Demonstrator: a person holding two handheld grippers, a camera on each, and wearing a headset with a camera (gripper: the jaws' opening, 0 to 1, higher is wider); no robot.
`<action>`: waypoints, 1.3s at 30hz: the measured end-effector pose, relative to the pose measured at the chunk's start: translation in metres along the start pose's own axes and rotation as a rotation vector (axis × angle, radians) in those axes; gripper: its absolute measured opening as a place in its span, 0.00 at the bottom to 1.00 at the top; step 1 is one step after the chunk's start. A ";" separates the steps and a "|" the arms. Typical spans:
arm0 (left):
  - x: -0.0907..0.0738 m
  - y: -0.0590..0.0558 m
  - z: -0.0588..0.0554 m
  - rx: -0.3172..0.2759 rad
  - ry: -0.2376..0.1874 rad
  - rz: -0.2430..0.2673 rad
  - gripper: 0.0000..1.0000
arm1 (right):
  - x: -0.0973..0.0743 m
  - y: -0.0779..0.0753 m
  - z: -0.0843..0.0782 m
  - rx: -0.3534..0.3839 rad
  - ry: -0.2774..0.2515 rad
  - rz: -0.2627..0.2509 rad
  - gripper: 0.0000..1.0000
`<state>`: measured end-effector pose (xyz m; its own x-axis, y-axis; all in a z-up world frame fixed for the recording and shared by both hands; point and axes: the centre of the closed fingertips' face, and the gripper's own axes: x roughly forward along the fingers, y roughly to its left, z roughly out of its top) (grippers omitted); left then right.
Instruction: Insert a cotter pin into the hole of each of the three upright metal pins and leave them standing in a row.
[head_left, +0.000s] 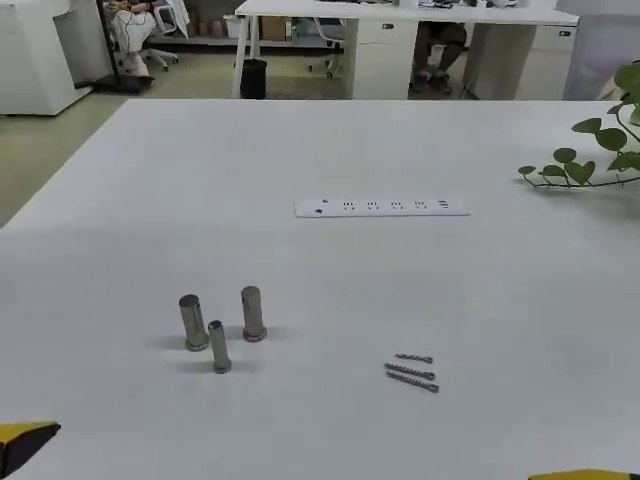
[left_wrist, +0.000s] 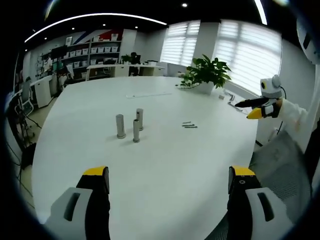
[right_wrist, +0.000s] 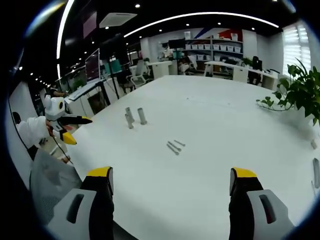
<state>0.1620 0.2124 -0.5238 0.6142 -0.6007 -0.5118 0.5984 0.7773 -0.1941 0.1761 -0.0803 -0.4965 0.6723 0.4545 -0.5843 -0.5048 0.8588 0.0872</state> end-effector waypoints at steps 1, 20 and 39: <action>-0.001 0.001 0.000 -0.002 0.001 0.005 0.99 | 0.000 0.000 0.000 0.003 -0.001 -0.001 0.95; -0.008 0.014 0.004 0.007 0.004 0.047 0.99 | 0.004 0.004 -0.004 0.008 0.003 0.002 0.94; 0.007 0.059 0.034 0.079 -0.012 0.110 0.99 | 0.001 0.002 -0.005 0.017 0.003 -0.010 0.93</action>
<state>0.2194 0.2479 -0.5110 0.6841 -0.5156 -0.5159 0.5658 0.8215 -0.0708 0.1729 -0.0790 -0.5004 0.6755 0.4449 -0.5880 -0.4887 0.8673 0.0948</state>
